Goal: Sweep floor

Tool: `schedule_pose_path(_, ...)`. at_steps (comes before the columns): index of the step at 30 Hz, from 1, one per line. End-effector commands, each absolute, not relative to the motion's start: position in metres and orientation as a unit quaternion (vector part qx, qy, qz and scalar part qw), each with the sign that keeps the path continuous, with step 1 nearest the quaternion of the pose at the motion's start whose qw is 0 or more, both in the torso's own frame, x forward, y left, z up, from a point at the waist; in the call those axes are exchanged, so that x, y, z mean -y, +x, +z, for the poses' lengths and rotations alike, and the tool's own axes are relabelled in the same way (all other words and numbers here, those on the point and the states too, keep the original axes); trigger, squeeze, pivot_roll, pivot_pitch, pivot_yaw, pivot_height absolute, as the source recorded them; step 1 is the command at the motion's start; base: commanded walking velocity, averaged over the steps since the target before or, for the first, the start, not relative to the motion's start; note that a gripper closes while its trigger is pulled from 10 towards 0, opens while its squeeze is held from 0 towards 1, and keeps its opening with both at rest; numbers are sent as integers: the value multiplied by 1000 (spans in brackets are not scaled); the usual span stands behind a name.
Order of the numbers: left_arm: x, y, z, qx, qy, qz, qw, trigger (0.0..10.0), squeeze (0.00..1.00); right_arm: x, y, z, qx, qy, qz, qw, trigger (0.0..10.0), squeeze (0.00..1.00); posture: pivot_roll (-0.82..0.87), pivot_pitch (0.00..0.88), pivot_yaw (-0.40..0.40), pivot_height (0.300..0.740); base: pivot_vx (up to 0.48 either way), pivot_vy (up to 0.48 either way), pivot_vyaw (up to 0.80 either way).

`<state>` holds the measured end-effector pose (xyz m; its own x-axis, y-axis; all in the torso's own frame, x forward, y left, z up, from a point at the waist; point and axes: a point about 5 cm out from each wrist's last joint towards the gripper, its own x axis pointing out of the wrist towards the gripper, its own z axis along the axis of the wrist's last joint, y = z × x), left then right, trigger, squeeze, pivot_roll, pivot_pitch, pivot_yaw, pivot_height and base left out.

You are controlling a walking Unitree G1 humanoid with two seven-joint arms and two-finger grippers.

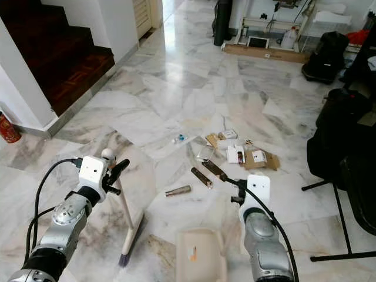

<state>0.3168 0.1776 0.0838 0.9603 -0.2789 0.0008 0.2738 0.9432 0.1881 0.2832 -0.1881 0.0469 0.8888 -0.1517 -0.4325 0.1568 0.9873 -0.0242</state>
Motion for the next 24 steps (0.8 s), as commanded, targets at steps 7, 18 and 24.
schedule_pose_path(7, -189, 320, 94, 38, 109, -111, 987, 10000, 0, 182, 301, 60, -169, -11, -81, 982, 10000, 0, 70, 38, -3, 740, 0, 0, 0)
schedule_pose_path(18, -189, 321, 98, 59, 98, -80, 990, 10000, 0, 171, 335, 73, -132, -18, -80, 988, 10000, 0, 40, 52, -27, 740, 0, 0, 0)
schedule_pose_path(24, -189, 321, 101, 66, 93, -69, 991, 10000, 0, 169, 353, 92, -86, -3, -81, 993, 10000, 0, 52, 58, -46, 740, 0, 0, 0)
